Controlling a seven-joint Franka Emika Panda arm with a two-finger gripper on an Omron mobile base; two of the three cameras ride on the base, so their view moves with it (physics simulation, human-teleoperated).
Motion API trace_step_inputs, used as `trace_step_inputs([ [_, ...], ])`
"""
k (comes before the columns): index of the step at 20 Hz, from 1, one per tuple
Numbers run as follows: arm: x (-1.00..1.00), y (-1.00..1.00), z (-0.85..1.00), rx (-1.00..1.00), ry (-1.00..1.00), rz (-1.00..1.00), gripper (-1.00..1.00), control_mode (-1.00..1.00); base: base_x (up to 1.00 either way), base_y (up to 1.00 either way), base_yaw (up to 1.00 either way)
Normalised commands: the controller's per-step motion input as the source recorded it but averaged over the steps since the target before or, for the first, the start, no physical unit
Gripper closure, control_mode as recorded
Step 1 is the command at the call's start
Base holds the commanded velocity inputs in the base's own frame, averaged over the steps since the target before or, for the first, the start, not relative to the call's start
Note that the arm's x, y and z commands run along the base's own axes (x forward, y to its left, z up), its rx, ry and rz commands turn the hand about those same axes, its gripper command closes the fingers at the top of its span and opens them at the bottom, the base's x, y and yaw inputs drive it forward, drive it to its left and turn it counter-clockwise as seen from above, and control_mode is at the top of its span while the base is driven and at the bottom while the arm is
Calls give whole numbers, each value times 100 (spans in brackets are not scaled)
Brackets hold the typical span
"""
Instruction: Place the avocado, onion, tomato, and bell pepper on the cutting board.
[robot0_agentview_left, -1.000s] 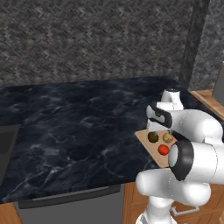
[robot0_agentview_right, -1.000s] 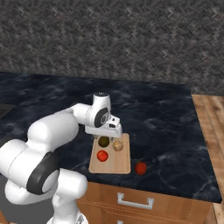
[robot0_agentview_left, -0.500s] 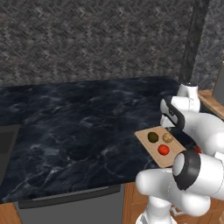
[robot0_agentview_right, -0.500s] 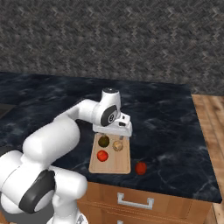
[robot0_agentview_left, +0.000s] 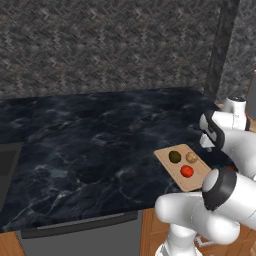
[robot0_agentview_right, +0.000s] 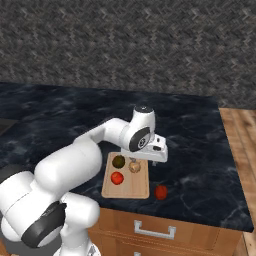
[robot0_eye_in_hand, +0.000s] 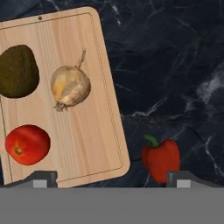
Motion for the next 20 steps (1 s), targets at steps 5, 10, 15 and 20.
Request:
trace_step_inputs([
  [5,-2,-31,-20,0,0,0,-100,-100,0,0,0],
  [10,-5,-19,-34,0,0,0,-100,-100,0,0,0],
  [15,0,-25,-37,0,1,0,-100,-100,0,0,0],
  [20,0,-30,-39,0,2,0,-100,-100,0,0,0],
])
